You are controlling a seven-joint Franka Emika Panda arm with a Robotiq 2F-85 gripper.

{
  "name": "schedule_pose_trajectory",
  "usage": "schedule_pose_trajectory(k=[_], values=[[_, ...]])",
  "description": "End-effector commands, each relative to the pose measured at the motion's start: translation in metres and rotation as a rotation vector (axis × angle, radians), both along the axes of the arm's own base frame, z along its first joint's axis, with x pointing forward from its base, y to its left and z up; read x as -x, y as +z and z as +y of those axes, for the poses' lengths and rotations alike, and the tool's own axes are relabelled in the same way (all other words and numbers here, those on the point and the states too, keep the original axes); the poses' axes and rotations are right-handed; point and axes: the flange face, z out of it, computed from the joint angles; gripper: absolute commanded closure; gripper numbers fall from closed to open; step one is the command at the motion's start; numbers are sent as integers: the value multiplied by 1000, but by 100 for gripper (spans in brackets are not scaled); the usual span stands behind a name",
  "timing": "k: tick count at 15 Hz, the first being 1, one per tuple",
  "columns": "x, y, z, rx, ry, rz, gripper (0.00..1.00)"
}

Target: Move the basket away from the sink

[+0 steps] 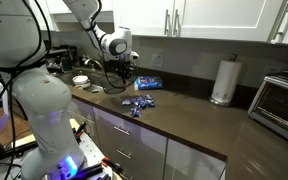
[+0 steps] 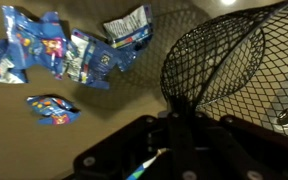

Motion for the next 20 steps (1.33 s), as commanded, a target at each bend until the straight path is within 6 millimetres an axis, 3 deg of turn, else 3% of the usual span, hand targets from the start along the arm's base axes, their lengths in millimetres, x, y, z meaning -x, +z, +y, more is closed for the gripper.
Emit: schedule_pose_trajectory(k=[1,6,11,18,20], values=[[3,48,-52,5,-96,1,98],[-21,84,-151,-46,-266,-63,98],[-33,91,-239,-77,-470,-132,98],[-45,79,-331,-118,-711,-173,98],[-46,72,-333,-139,-714,-170,98]])
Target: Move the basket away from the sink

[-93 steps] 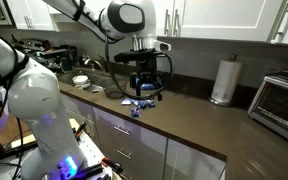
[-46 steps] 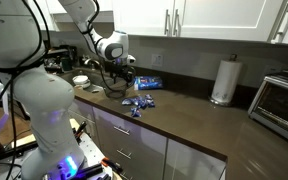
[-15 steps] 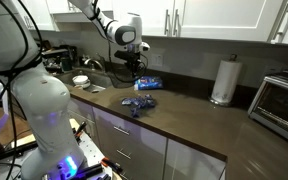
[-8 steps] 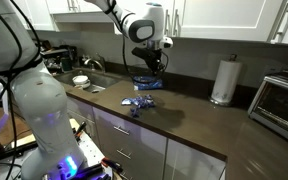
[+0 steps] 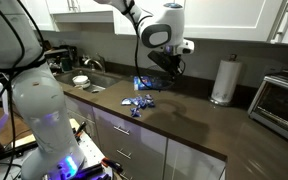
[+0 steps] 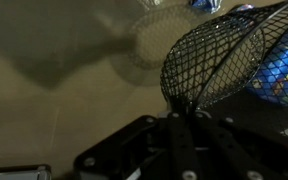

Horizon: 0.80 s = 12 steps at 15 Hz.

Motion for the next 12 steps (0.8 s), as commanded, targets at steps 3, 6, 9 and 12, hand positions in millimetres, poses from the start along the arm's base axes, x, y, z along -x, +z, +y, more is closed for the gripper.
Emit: schedule_pose_trajectory(k=[3,6,9,12], values=[[-11,-24,7,16,-8,16,98],[-17,-38,2,49,-58,19,98],[-24,-60,-13,42,-104,45,98],[-27,-85,-31,43,-152,89,98]])
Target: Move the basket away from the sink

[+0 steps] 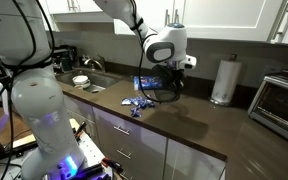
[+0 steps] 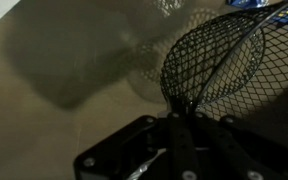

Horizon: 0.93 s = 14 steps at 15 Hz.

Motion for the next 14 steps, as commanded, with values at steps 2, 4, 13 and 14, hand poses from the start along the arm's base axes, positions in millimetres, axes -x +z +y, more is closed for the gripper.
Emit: schedule_pose_trajectory(k=[2,4,13,14], values=[[-14,-33,-29,-5,-78,48,98],[-20,-44,-38,-15,-89,61,98],[-36,-81,-68,-149,-153,89,98],[-34,-84,-73,-150,-157,98,72]])
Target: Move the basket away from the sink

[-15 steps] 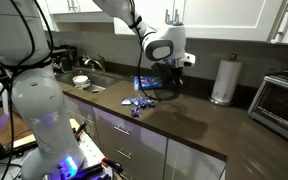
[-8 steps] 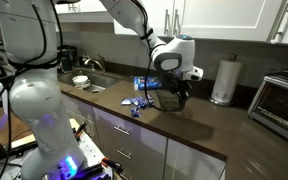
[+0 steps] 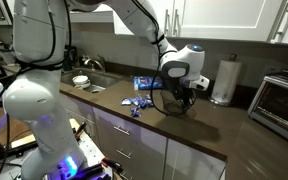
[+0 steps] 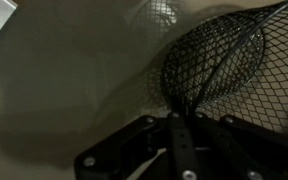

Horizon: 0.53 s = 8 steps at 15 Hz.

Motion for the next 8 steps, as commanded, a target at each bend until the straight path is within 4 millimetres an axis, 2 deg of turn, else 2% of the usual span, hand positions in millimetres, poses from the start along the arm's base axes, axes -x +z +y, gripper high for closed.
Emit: schedule_pose_trajectory(k=[1,4,8], values=[[2,-7,-16,-35,-7,10,71],[16,-1,-16,-13,-1,21,53],[35,25,17,44,92,14,27]])
